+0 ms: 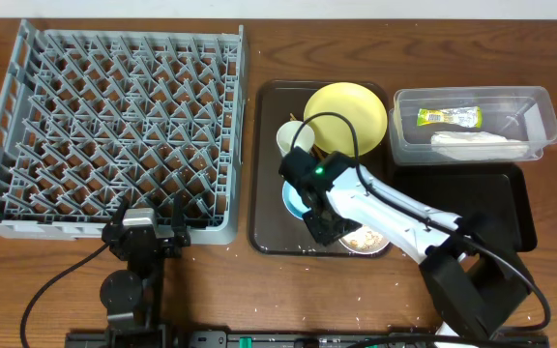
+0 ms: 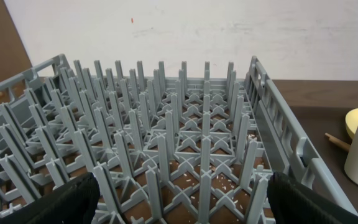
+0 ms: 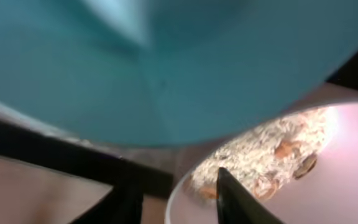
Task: Sort waste into correct bins and load items into the dishwasher
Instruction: 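Reach right gripper to the white bowl with scraps and grasp its rim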
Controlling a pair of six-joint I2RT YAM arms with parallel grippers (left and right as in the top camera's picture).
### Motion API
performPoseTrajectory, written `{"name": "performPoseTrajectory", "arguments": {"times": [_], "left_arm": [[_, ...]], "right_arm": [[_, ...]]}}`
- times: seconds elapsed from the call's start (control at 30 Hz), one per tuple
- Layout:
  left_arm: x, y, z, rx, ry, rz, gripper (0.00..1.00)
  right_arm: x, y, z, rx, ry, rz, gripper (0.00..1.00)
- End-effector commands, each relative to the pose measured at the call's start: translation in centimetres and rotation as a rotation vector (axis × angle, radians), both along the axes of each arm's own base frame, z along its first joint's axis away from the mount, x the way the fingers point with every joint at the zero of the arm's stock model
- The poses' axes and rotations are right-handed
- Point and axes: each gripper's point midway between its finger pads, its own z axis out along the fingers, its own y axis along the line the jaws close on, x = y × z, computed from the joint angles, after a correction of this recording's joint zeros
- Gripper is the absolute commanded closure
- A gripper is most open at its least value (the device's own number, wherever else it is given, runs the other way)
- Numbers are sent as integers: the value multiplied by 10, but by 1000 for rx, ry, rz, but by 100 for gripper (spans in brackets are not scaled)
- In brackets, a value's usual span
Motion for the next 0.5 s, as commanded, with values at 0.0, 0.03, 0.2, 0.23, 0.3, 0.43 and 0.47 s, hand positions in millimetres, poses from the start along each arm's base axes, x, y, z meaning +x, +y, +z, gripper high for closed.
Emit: {"name": "performPoseTrajectory", "arguments": {"times": [0.0, 0.03, 0.2, 0.23, 0.3, 0.43, 0.47], "left_arm": [[0, 0, -16, 8, 38, -5, 13], [0, 0, -16, 8, 38, -4, 13], [0, 0, -16, 8, 38, -5, 13], [0, 0, -16, 8, 38, -5, 13], [0, 0, -16, 8, 38, -4, 13], [0, 0, -16, 8, 38, -5, 13], [0, 0, -16, 8, 38, -5, 13]], "right_arm": [[-4, -9, -12, -35, -16, -13, 78], [-6, -11, -15, -34, -16, -13, 83], [-5, -16, -21, -50, -33, -10, 99], [-4, -16, -21, -51, -36, -10, 99], [-3, -14, -19, -47, -39, -10, 99], [2, -9, -10, -33, -53, -11, 99], [5, -7, -5, -27, -60, -10, 99]]}}
